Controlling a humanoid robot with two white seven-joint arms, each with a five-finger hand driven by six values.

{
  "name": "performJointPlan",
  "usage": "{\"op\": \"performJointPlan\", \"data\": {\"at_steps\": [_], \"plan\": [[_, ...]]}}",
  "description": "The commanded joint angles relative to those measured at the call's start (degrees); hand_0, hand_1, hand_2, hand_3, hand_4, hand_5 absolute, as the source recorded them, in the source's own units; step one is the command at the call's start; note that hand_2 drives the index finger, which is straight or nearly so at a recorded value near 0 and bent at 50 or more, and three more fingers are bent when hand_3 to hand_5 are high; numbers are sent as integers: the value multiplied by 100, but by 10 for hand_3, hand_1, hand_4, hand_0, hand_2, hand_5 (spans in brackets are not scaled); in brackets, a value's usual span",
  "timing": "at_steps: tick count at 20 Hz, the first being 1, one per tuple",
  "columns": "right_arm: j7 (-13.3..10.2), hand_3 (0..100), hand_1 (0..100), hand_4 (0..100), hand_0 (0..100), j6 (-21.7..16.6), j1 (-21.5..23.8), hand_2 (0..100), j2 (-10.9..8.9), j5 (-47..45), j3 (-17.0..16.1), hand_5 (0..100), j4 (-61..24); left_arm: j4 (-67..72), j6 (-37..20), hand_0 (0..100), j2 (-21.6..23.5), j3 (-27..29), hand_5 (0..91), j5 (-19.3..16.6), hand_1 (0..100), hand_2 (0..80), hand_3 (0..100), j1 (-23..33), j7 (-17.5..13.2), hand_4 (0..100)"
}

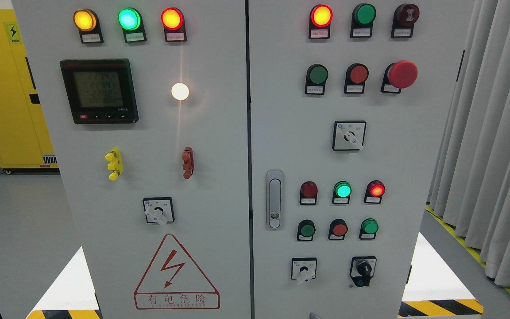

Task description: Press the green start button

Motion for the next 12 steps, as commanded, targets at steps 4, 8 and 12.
{"op": "performJointPlan", "data": {"at_steps": [4, 8, 12], "plan": [[-2, 146, 383, 216, 257, -1, 2, 0, 3, 3, 10, 143, -11, 1, 1, 120, 0, 0, 0, 0, 556, 0, 0, -2, -4, 0], [-2, 146, 383, 217, 258, -1, 2, 0, 3, 3, 10, 144, -20, 2, 1, 120, 0, 0, 0, 0, 556, 0, 0, -2, -4, 0], [-2, 146, 382, 217, 258, -1, 2, 0, 3, 3, -8, 144, -20, 2, 1, 120, 0, 0, 0, 0, 556, 0, 0, -2, -4, 0]]}}
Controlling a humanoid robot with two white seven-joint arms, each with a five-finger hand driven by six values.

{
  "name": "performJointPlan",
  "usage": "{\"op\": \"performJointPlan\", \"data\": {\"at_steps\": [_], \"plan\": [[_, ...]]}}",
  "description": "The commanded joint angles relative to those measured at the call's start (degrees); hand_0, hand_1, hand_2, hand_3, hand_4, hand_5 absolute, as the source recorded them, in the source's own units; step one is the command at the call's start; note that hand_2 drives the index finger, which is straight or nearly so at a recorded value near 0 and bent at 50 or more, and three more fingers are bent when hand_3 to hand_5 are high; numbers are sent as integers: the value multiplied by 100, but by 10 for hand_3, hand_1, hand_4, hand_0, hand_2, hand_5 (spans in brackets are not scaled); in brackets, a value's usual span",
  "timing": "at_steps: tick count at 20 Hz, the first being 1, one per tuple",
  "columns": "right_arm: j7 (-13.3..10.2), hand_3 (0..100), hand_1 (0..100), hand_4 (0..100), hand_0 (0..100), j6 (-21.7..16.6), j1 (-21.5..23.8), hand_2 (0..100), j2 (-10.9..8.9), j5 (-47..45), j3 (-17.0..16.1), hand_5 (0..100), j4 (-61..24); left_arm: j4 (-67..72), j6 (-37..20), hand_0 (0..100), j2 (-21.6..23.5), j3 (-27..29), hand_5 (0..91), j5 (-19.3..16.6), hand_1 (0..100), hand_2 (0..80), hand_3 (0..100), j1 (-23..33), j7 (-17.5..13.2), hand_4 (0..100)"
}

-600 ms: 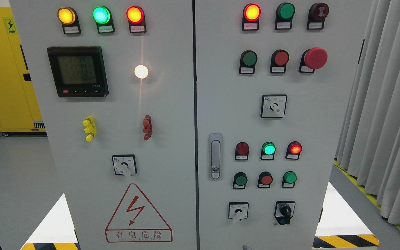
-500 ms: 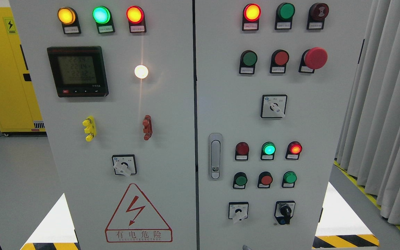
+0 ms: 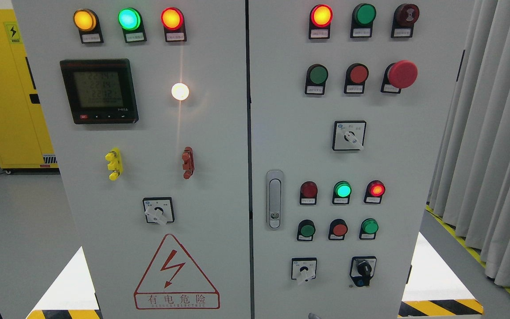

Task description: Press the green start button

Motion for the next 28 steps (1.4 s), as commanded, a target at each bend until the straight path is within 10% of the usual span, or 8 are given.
{"op": "performJointPlan", "data": {"at_steps": [1, 7, 10, 16, 28], "plan": [[-2, 147, 382, 219, 259, -1, -9, 0, 1, 0, -11, 145, -17, 2, 1, 120, 0, 0, 0, 0, 556, 0, 0, -2, -3, 0], [-124, 284, 594, 355, 255, -19, -201, 0, -16, 859, -264, 233, -26, 2, 1, 120, 0, 0, 0, 0, 556, 0, 0, -2, -3, 0], [-467, 603, 755, 748, 341, -28, -334, 0, -52, 1965, -503, 773, -26, 2, 1, 120, 0, 0, 0, 0, 556, 0, 0, -2, -3, 0], [-696, 915, 848, 1000, 396, -54, -536, 0, -69, 3521, -740, 991, -70, 2, 1, 120, 0, 0, 0, 0, 556, 0, 0, -2, -3, 0], [-679, 929, 854, 1000, 569, -98, -1572, 0, -192, 5888, -925, 1000, -62, 2, 1, 120, 0, 0, 0, 0, 556, 0, 0, -2, -3, 0]]}}
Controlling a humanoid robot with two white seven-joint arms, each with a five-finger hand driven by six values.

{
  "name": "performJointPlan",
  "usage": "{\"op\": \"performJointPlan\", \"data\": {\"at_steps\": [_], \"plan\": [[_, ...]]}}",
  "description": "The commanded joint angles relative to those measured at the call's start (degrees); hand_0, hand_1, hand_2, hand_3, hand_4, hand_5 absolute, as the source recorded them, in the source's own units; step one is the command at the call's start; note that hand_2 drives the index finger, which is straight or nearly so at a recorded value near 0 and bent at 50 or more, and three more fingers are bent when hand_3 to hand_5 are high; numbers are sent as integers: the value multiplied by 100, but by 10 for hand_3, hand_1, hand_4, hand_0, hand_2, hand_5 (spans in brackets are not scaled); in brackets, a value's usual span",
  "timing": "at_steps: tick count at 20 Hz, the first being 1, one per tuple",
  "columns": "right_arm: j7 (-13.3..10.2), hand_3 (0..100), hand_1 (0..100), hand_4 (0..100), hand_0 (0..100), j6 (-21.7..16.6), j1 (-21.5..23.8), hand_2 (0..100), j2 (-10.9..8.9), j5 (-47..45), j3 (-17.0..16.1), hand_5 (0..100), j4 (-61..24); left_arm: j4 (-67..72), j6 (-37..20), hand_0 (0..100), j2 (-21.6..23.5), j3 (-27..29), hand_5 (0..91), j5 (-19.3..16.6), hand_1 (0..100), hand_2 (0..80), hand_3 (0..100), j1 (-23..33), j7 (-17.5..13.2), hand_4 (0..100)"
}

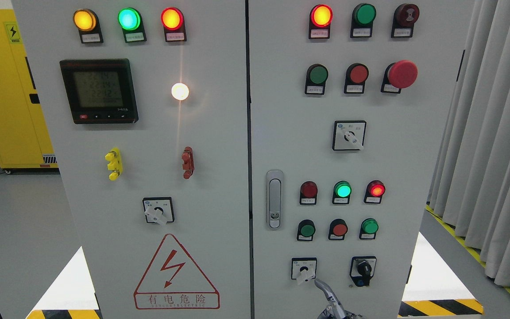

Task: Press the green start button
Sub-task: 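Raise the right hand toward the green push button on the lower row, then press the green push button inward with the right hand's fingertip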

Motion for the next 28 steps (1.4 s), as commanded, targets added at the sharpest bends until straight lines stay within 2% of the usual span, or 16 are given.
{"op": "performJointPlan", "data": {"at_steps": [1, 4, 6, 12, 28], "plan": [[67, 928, 854, 1000, 559, 67, -586, 0, -71, 1043, -212, 1000, 102, 2, 1, 120, 0, 0, 0, 0, 556, 0, 0, -2, -3, 0], [67, 928, 857, 997, 513, 217, -814, 0, -88, 1193, -212, 1000, 252, -7, 1, 120, 0, 0, 0, 0, 556, 0, 0, -2, -3, 0], [67, 928, 861, 996, 503, 296, -1016, 0, -211, 1272, -212, 1000, 349, 2, 1, 120, 0, 0, 0, 0, 556, 0, 0, -2, -3, 0], [76, 933, 876, 997, 473, 349, -1360, 0, -229, 1281, -195, 1000, 665, -7, 1, 120, 0, 0, 0, 0, 556, 0, 0, -2, -3, 0], [84, 936, 871, 999, 495, 384, -1448, 0, -238, 1272, -142, 1000, 982, 2, 1, 120, 0, 0, 0, 0, 556, 0, 0, -2, -3, 0]]}}
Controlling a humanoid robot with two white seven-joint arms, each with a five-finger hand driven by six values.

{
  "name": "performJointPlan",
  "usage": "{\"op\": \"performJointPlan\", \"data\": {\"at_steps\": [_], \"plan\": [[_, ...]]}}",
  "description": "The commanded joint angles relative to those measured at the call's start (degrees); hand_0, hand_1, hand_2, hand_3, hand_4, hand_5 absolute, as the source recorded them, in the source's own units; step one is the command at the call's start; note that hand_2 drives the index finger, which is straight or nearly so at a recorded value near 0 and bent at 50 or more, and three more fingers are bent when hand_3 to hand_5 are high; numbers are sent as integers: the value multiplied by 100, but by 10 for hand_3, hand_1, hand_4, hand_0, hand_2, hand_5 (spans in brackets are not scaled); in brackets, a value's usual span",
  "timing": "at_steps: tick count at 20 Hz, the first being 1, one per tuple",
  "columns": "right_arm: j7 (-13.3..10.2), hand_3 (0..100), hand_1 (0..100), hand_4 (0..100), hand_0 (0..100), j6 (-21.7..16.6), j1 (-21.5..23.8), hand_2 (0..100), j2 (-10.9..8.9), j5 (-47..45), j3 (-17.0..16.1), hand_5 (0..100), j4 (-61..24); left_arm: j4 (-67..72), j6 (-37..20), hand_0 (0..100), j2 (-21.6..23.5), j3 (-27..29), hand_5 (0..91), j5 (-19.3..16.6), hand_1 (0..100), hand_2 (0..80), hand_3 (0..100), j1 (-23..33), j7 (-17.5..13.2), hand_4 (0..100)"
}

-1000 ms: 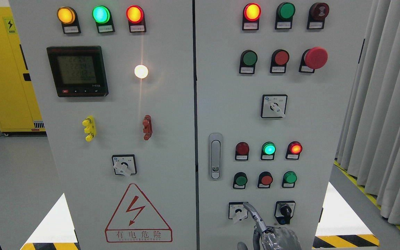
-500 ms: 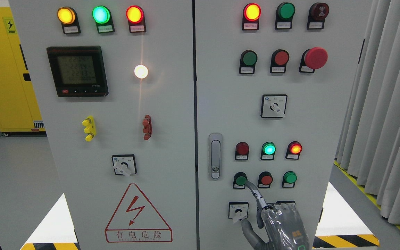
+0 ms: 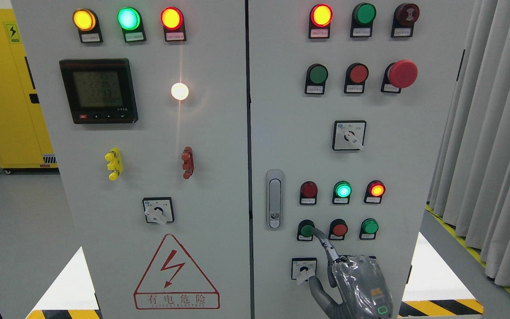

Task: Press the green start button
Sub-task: 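Press the green push button inward with the right hand's fingertip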

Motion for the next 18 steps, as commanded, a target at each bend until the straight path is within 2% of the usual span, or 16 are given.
{"op": "performJointPlan", "data": {"at_steps": [1, 18], "plan": [[-6, 936, 869, 1000, 500, 9, -42, 0, 39, 5, 15, 1000, 249, 3, 1, 120, 0, 0, 0, 0, 556, 0, 0, -2, -3, 0], [-6, 940, 861, 1000, 504, 62, -78, 0, 48, 5, 129, 1000, 284, 3, 1, 120, 0, 0, 0, 0, 556, 0, 0, -2, -3, 0]]}}
